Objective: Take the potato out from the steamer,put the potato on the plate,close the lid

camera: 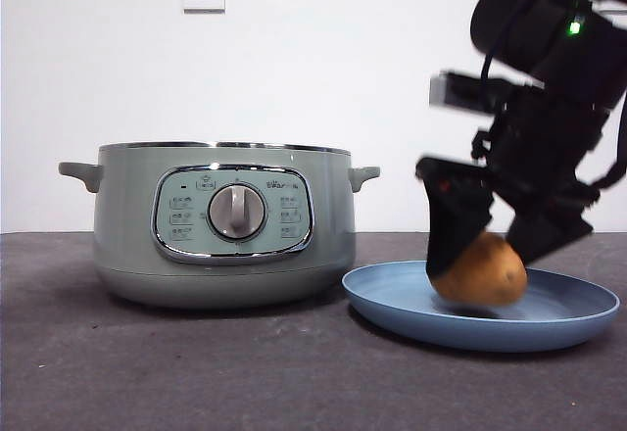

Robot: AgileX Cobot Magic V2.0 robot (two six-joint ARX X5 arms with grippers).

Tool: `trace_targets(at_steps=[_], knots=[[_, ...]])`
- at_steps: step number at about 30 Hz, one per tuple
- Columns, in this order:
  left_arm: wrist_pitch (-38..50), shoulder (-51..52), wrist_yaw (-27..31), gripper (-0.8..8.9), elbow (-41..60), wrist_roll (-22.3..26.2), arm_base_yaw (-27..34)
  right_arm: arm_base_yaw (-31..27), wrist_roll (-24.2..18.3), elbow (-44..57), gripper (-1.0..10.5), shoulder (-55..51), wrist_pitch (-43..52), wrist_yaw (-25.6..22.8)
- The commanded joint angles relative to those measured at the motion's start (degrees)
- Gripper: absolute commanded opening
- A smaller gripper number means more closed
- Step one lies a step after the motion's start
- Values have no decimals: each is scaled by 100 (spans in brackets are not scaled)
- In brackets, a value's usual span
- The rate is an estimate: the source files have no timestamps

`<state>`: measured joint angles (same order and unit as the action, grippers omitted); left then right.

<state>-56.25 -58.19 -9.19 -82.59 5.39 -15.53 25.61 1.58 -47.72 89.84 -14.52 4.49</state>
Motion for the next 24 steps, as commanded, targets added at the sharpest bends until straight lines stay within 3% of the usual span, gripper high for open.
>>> trace_targets(at_steps=[1, 4, 6, 10, 12, 24], knots=[[339, -2, -37, -12, -35, 66, 9, 0, 50, 68, -15, 140, 57, 9], [501, -94, -267, -12, -35, 68, 4, 0, 61, 68, 8, 201, 46, 11], [632, -186, -457, -12, -35, 68, -17, 0, 149, 68, 86, 201, 37, 11], [883, -476, -459, -12, -35, 90, -81, 0, 201, 66, 518, 160, 57, 9], [997, -660, -463, -12, -35, 111, -122, -7, 203, 66, 643, 107, 55, 7], [1917, -1923, -459, -12, -35, 385, -374, -11, 201, 63, 660, -800, 37, -39]])
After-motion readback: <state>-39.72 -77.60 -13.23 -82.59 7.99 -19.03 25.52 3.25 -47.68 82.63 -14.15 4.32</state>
